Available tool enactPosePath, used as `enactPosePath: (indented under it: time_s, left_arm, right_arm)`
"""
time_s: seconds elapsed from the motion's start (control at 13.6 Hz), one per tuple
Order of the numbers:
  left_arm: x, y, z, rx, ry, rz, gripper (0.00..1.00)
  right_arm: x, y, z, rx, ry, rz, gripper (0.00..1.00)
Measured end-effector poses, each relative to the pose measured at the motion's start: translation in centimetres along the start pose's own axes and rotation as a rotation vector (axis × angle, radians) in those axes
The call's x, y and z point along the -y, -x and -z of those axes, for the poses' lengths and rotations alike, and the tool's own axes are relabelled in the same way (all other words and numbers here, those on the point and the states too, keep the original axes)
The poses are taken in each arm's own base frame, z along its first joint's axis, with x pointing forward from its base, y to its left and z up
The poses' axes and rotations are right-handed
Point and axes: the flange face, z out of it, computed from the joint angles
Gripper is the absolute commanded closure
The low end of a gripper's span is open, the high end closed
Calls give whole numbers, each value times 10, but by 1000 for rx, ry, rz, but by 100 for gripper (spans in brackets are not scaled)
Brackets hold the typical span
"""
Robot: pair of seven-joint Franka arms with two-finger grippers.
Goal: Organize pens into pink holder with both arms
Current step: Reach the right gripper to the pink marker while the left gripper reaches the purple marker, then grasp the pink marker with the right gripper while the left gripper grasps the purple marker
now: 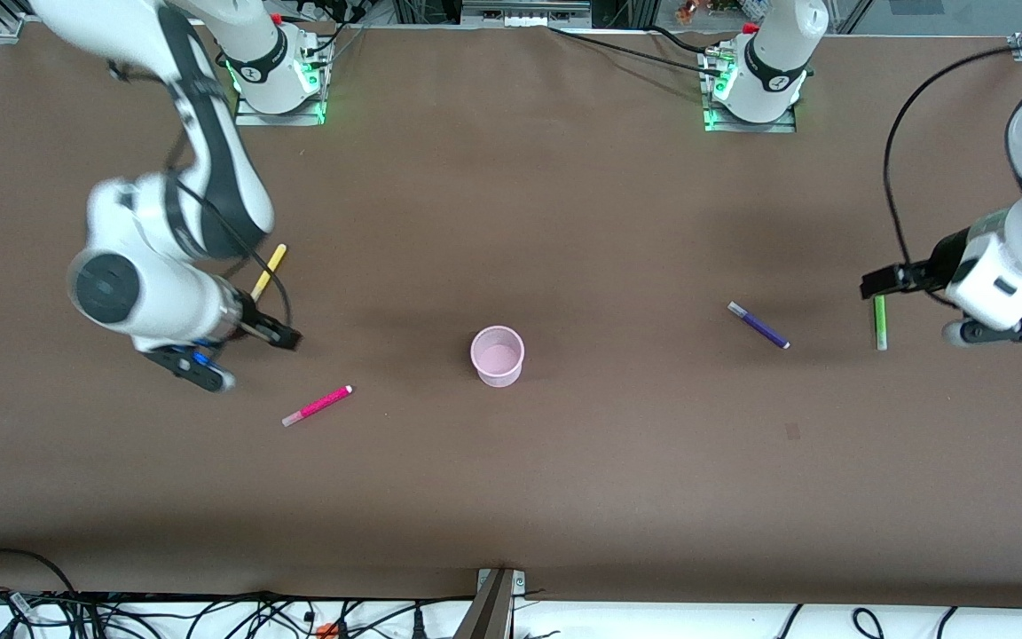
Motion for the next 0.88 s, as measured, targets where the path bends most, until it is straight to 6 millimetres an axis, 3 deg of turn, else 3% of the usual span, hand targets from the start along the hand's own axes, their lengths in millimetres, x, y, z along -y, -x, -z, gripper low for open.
enactPosePath:
  time_s: [0.15, 0.51, 0.73, 0.88]
  left_arm:
    - [8, -22, -37, 35, 34, 157, 0]
    - [5, -67, -134, 51, 20, 536, 0]
    - [-2, -79, -180, 44, 12, 666, 0]
    - [-5, -77, -211, 28, 11, 705, 0]
  right_arm:
    - [10, -10, -36, 13, -35, -44, 2]
    - [24, -27, -88, -56, -79, -133, 7]
    - [34, -36, -103, -80, -86, -141, 12]
    - [44, -42, -102, -94, -97, -150, 22]
